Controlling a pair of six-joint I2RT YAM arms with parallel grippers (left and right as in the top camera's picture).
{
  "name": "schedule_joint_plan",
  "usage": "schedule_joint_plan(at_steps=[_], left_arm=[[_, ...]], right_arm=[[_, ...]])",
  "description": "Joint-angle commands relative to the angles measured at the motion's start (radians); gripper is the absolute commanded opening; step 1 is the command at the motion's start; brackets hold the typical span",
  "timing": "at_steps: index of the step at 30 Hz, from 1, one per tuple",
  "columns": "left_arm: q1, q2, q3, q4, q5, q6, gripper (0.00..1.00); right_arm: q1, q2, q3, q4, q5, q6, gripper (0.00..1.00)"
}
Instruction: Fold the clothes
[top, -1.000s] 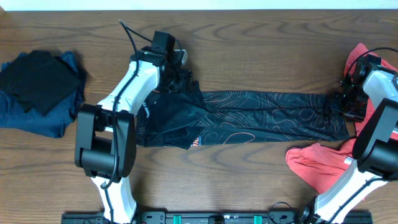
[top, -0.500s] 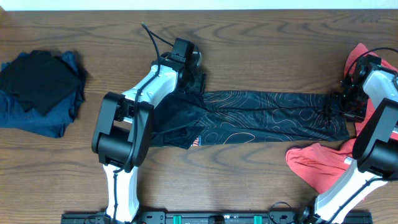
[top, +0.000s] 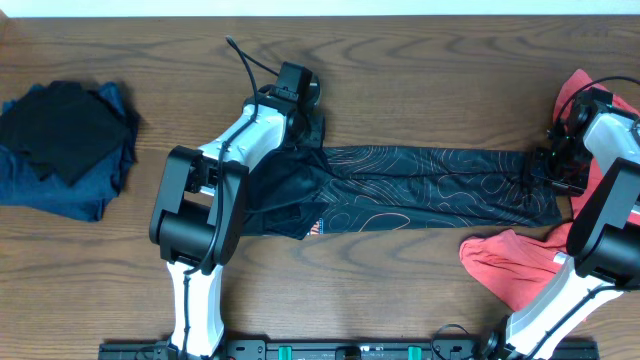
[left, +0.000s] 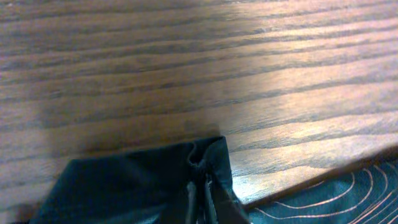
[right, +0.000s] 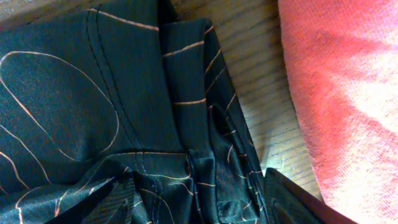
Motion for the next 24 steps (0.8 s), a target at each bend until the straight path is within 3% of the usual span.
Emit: schedule_joint_plan(at_steps=[1,11,17,24], left_arm=[[0.001,0.025,-0.004,-0.021,0.017,0.002,0.06],[-0.008,-0.134,-0.003,-0.183,0.267,0.002,0.06],[-0.064,-0.159,-0.003,-0.311,0.272,0.003,0.07],[-0.159,-0.158,-0.004,-0.328,0.211,0.017,0.06]], right_arm=[[-0.017,0.033,-0.026,-0.001,0.014,-0.011,0.65],[-0.017,0.033,-0.026,-0.001,0.015,-0.011,0.65],[-0.017,0.033,-0.026,-0.001,0.015,-0.011,0.65],[-0.017,0.033,-0.026,-0.003,0.014,-0.011,0.67]])
